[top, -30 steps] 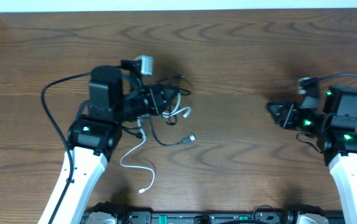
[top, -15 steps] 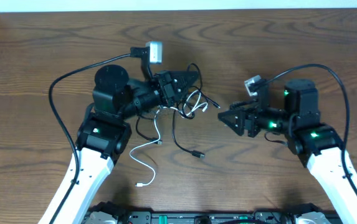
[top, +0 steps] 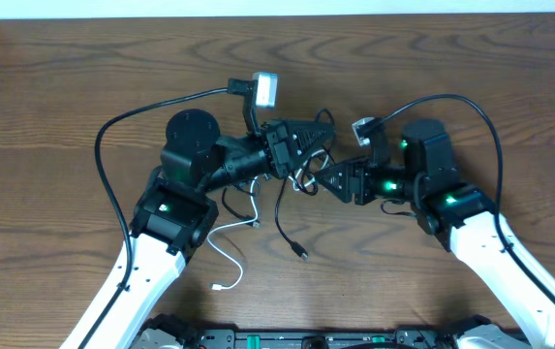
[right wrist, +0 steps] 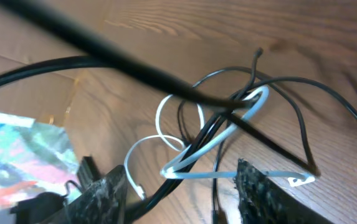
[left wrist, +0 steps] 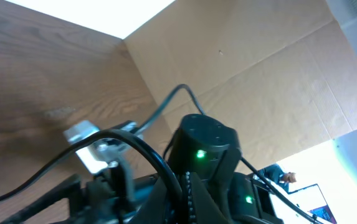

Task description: Untangle cables

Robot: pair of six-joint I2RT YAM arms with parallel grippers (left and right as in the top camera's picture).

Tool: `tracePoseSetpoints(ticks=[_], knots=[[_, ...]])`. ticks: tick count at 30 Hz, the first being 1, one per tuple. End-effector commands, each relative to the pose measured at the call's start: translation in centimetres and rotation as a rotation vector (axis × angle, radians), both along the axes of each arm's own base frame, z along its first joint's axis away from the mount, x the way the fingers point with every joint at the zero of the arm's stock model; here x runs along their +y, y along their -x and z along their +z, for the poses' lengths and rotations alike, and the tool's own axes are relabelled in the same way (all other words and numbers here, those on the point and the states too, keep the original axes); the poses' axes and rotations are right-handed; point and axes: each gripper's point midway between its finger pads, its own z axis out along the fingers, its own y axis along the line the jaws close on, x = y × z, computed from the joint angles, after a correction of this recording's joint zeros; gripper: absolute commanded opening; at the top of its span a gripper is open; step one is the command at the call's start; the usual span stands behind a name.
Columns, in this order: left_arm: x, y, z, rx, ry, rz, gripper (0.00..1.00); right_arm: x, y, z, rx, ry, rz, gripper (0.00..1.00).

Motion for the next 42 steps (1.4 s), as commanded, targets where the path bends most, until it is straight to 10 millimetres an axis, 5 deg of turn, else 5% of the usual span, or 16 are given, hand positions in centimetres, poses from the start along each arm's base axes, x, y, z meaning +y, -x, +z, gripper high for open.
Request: tracePoseSetpoints(ticks=[1, 11, 15, 19, 28, 32, 36, 42], knots=[[-0.6, 0.8, 1.0, -0.016, 0.016, -0.033, 0.07, -0.4, -1.4, -1.0, 0.089, 0.029, -0.153, 0.48], [-1.1, 1.2, 1.0, -0.016, 0.016, -0.048, 0.07, -0.4, -1.8, -3.5, 0.24, 0.042, -0.262, 0.22], [-1.1, 1.2, 0.9, -0.016, 0.013, -0.048, 0.07, -0.1, -1.7, -4.4, 0.336, 0.023, -0.323, 0.24], [-0.9, 0.9, 0.5, -0.007, -0.001, -0.027, 0.07, 0.3, -1.7, -4.3, 0.35, 0.007, -0.332, 0.38], [-0.8, 0.6, 0.3, -0.054, -0.027, -0.014, 0.07, 1.7, -0.8, -4.0, 0.383, -0.018, -0.311, 0.39], [1.0, -1.8, -3.3, -0.034, -0.184, 0.158, 0.07, 3.1, 0.8, -3.7, 0.377, -0.021, -0.206, 0.43], [6.8, -4.5, -10.1, 0.122, -0.482, 0.494, 0.08, 2.7, 1.2, -4.5, 0.249, 0.072, -0.113, 0.48], [7.2, -4.4, -12.2, 0.189, -0.533, 0.498, 0.07, 3.7, 2.4, -3.6, 0.139, 0.055, 0.063, 0.52]])
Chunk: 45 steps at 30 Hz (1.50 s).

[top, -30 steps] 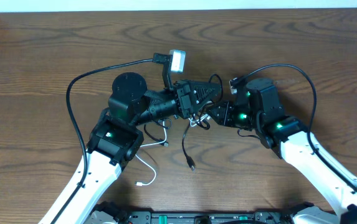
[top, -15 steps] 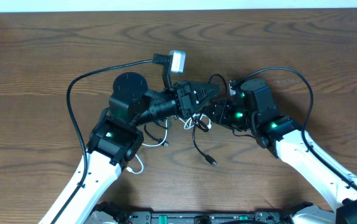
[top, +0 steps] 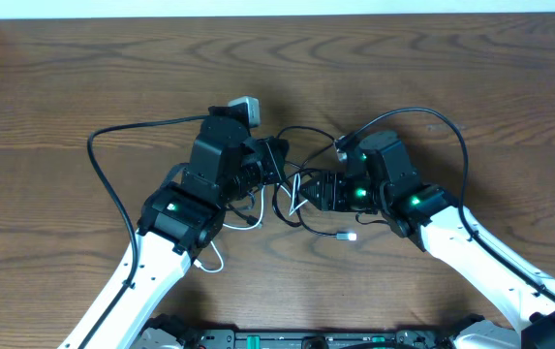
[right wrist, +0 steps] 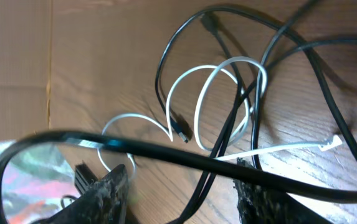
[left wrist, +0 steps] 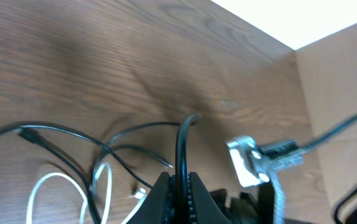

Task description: Untangle cables

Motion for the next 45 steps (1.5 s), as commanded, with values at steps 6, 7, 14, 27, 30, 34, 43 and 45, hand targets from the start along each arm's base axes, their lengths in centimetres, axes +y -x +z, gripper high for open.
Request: tracePoseSetpoints(ticks=[6, 7, 14, 27, 30, 34, 43, 45], knots=[[0.7, -1.4, -1.8, 0.065, -0.01, 0.106, 0.08, 3.3, 4.6, 3.3, -0.15, -0.181, 0.415, 0.57], [0.7, -1.5, -1.9, 0.074, -0.002, 0.113, 0.07, 3.5, 4.9, 3.4, -0.159, -0.191, 0.439, 0.59], [0.3, -2.1, -1.0, 0.065, 0.065, 0.149, 0.07, 4.5, 5.6, 4.4, -0.231, -0.227, 0.508, 0.6], [1.5, -4.1, 0.9, 0.066, 0.22, 0.276, 0.07, 4.2, 3.9, 3.7, -0.28, -0.157, 0.441, 0.01], [2.7, -4.1, 0.1, 0.084, 0.184, 0.295, 0.07, 3.8, 3.0, 3.1, -0.281, -0.111, 0.394, 0.01], [4.4, -3.2, -2.0, 0.171, 0.126, 0.327, 0.14, 1.3, 0.2, 0.6, -0.213, 0.053, 0.177, 0.01], [4.0, -0.8, -4.2, 0.253, 0.035, 0.207, 0.43, -1.3, -2.2, 0.0, -0.092, 0.064, -0.053, 0.01], [3.5, -0.2, -4.5, 0.272, 0.03, 0.159, 0.43, -0.4, -1.9, 0.8, -0.098, 0.01, -0.011, 0.01]])
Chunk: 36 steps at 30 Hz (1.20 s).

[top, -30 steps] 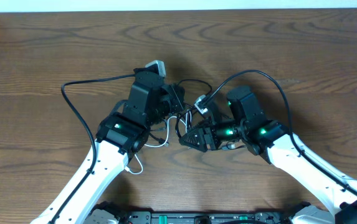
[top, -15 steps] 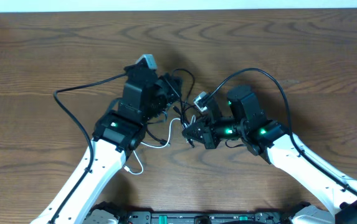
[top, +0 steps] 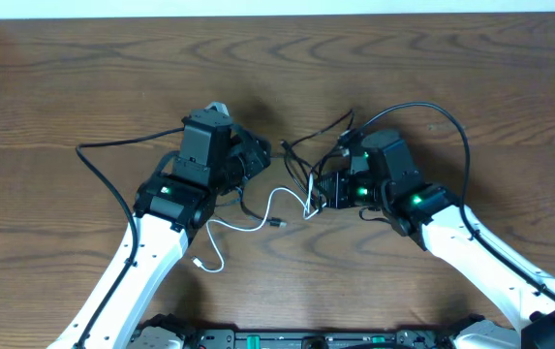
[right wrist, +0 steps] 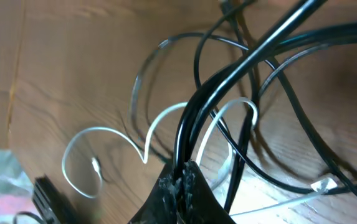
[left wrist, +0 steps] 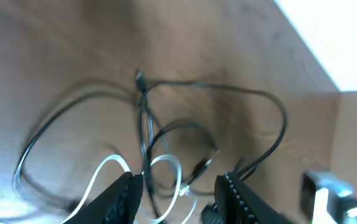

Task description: Untangle cables

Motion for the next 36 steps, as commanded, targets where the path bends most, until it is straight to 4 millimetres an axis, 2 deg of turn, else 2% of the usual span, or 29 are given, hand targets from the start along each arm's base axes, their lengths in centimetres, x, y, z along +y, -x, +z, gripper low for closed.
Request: tracePoseSetpoints(ticks=[1, 6, 10, 15, 17, 25, 27, 30, 33, 36], knots=[[-1.1, 1.0, 0.0, 0.005, 0.007, -0.121, 0.43, 1.7, 0.3, 2.0, 0.002, -0.111, 0.065, 0.01], [-4.3, 3.0, -0.2, 0.031, 0.1, -0.359, 0.43, 3.6, 1.2, 4.7, -0.051, -0.242, 0.195, 0.01], [-5.9, 4.3, -0.1, 0.037, 0.165, -0.495, 0.42, 3.7, 0.5, 5.6, -0.086, -0.267, 0.183, 0.01], [-6.1, 4.5, -0.1, 0.014, 0.159, -0.54, 0.41, 3.5, -1.1, 7.5, -0.107, -0.344, 0.124, 0.01], [-6.1, 4.5, -0.1, -0.006, 0.145, -0.562, 0.41, 3.8, -1.3, 8.4, -0.118, -0.378, 0.127, 0.01], [-6.1, 4.2, 0.1, -0.101, 0.089, -0.639, 0.41, 4.1, -1.5, 9.9, -0.053, -0.465, 0.081, 0.01], [-6.1, 4.1, 0.1, -0.11, 0.077, -0.64, 0.35, 4.2, -1.3, 10.1, -0.055, -0.476, 0.094, 0.01], [-5.7, 3.5, -0.2, -0.118, 0.045, -0.617, 0.12, 4.2, -1.3, 9.9, -0.043, -0.47, 0.092, 0.01], [-5.6, 3.5, -0.2, -0.119, 0.042, -0.615, 0.08, 3.9, -1.4, 9.1, -0.021, -0.447, 0.064, 0.01], [-5.6, 3.5, -0.2, -0.118, 0.042, -0.615, 0.08, 3.4, -1.6, 7.7, 0.005, -0.397, 0.027, 0.01]])
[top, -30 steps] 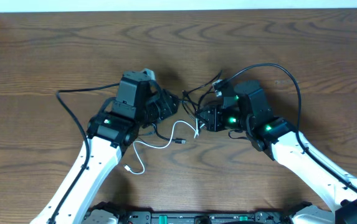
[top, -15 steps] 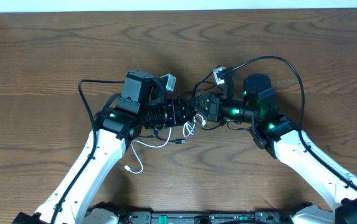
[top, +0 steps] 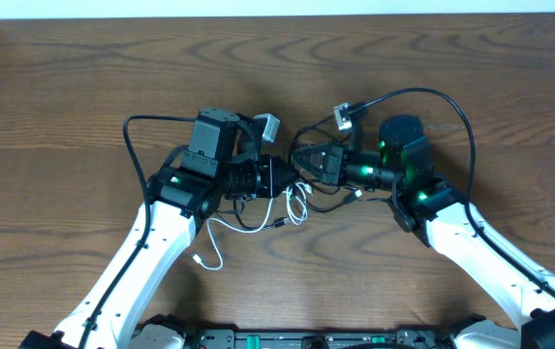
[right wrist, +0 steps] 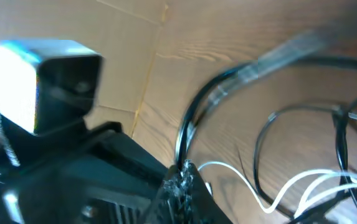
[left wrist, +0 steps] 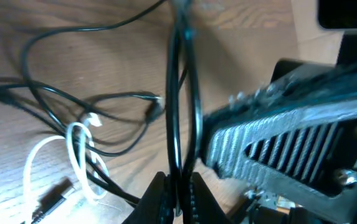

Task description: Untangle cables

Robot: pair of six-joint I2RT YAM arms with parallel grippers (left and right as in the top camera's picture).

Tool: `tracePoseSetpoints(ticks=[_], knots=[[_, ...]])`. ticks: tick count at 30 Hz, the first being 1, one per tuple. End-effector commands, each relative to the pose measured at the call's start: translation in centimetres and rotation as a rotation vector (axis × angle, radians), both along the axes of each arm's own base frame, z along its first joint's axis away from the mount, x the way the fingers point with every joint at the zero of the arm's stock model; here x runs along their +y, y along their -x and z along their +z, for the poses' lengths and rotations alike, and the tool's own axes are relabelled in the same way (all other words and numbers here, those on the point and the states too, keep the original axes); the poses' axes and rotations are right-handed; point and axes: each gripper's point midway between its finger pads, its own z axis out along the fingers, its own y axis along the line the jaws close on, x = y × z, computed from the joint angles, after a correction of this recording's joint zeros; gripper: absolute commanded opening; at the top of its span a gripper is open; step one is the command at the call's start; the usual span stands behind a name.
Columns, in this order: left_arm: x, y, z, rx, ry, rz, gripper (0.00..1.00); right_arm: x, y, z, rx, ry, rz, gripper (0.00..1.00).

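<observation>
A tangle of thin black cables and one white cable lies on the wooden table between my arms. My left gripper and right gripper meet tip to tip just above the tangle. The left gripper is shut on a black cable that runs straight up from its fingers, with white loops to its left. The right gripper is shut on a black cable too. Whether both hold the same cable cannot be told.
The left arm's wrist camera sits close in front of the right gripper, and the right gripper's ribbed body crowds the left wrist view. The white cable's free plug lies toward the front. Each arm's own lead loops behind it.
My left gripper was open over the cables and is now shut on a black cable. The right gripper, still shut on black cable, has moved up, and the two grippers now stand tip to tip.
First the grippers faced each other over the tangle, the right one open. Then the left held a black cable with the right still open. Then the left was open and the right shut on black cable. Now both are shut on black cable.
</observation>
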Motion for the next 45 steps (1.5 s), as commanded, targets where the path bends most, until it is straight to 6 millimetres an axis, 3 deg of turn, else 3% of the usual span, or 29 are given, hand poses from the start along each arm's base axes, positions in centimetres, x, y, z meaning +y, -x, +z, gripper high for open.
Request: tracePoseSetpoints(ticks=[1, 8, 12, 14, 16, 25, 30, 36, 45], knots=[[0.2, -0.5, 0.1, -0.021, -0.015, 0.009, 0.08, -0.4, -0.2, -0.7, 0.01, 0.043, -0.018, 0.01], [0.2, -0.4, 0.0, -0.014, -0.017, 0.009, 0.08, -0.9, 0.4, -2.5, 0.02, 0.116, -0.002, 0.01], [0.2, -0.3, -0.1, -0.01, -0.019, 0.009, 0.07, -0.8, 0.4, -2.3, 0.007, 0.109, 0.007, 0.02], [0.3, -0.1, -0.3, 0.002, -0.024, 0.009, 0.08, -0.4, 0.5, -1.5, -0.056, 0.093, 0.045, 0.19], [0.4, 0.0, -0.4, 0.011, -0.028, 0.008, 0.08, -0.1, 0.5, -0.8, -0.143, 0.089, 0.079, 0.29], [0.0, 0.4, -0.4, 0.027, -0.02, 0.005, 0.08, 0.1, -0.4, 0.5, -0.282, 0.092, 0.079, 0.33], [-1.8, 1.8, -0.4, 0.026, -0.021, -0.06, 0.07, -0.2, -1.1, 0.3, -0.287, 0.114, 0.039, 0.21], [-2.0, 2.0, -0.4, 0.024, -0.024, -0.066, 0.07, -0.4, -1.2, 0.1, -0.283, 0.124, 0.028, 0.03], [-1.9, 1.6, -0.3, 0.006, -0.029, -0.056, 0.08, -0.7, -0.7, -1.2, -0.222, 0.154, 0.036, 0.01]])
